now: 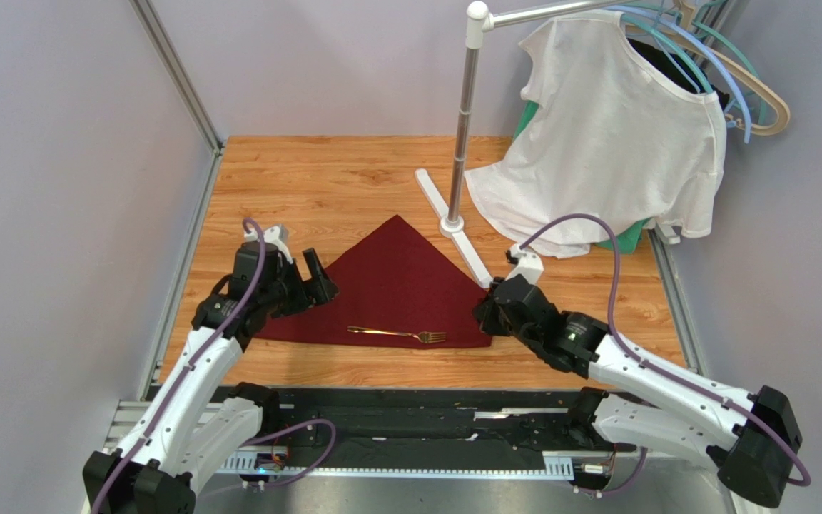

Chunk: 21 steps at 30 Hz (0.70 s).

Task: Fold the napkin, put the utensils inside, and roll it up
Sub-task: Fold the napkin at the center of the board.

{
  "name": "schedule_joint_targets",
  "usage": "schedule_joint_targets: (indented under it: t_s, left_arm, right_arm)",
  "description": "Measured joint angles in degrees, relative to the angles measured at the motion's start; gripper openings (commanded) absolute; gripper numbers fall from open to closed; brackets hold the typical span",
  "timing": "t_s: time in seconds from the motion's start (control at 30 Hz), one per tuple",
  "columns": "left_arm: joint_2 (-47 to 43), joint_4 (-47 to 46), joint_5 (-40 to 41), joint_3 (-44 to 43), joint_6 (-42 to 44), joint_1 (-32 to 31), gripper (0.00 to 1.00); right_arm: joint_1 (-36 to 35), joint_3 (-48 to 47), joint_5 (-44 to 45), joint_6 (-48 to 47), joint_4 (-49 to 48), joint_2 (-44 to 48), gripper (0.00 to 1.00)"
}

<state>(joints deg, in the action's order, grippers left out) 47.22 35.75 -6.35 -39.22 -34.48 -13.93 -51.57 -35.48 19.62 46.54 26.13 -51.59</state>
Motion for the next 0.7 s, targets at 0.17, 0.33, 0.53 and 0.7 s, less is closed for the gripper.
schedule_joint_targets:
  t_s: [0.17,0.33,0.53,0.7]
  left_arm:
    - [-0.1,2.0,-0.4,-2.9,2.2,0.0,0.97]
    - [-0.5,4.0,1.1,-5.3,5.3,0.0,0.98]
    - [-2.2,6.6,4.3,-6.3,8.0,0.0,0.99]
    - [-3.7,7.0,5.4,-6.3,8.9,0.1,0.99]
  right_arm:
    - [-2.8,-2.1,-0.5,-1.9,-5.0,-6.3,0.0]
    - [-4.5,-5.2,-1.9,-3.7,-9.2,-13.4,0.0]
    - [-7.4,-10.7,-2.8,-5.1,-12.7,-20.3,0.0]
    - [-9.7,-14.5,-3.3,-5.6,-14.5,-24.3,0.0]
